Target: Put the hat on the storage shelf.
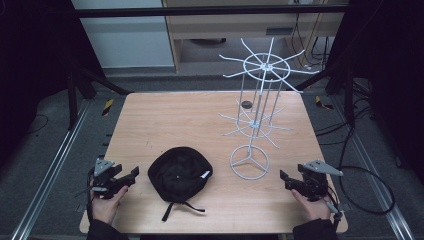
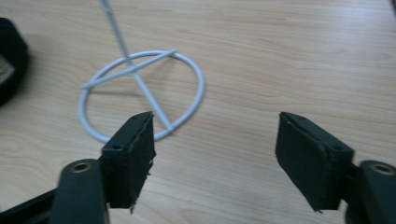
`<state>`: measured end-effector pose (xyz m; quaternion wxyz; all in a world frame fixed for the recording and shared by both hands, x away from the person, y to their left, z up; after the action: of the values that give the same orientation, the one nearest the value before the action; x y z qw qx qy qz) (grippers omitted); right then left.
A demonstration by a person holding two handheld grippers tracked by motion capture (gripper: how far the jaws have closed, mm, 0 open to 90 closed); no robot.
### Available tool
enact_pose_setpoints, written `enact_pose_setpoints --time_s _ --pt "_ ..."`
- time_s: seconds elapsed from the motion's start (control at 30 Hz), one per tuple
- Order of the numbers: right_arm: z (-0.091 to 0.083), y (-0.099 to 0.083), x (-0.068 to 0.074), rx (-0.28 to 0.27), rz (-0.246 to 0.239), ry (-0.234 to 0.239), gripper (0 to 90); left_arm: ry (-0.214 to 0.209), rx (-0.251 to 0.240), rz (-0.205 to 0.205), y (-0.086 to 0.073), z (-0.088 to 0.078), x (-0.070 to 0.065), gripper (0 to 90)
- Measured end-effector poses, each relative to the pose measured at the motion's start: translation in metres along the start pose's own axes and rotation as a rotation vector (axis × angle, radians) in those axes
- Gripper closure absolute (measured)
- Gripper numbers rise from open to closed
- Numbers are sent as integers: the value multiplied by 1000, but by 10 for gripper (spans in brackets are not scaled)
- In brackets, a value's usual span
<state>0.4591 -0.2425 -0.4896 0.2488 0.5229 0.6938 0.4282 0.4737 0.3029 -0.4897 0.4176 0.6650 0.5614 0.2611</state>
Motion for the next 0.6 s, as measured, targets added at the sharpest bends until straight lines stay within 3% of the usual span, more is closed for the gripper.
enact_pose_setpoints --time_s 0.27,0.6 --pt "-2 1 33 -7 -50 51 443 -39 -4 17 2 -5 -15 390" --pt "5 8 75 -1 -94 160 442 -60 5 38 4 -2 -32 463"
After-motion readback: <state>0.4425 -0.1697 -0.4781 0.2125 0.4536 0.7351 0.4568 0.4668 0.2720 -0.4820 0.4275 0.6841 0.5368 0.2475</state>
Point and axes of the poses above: each handheld gripper's, and its own axes: z roughly forward along the jaws, y roughly out of its top, x roughly to its left, the point moved 5 cm from there along z, roughly forward along the jaws, and after that the axes turned 2 degrees about -x, right-handed, at the moved point
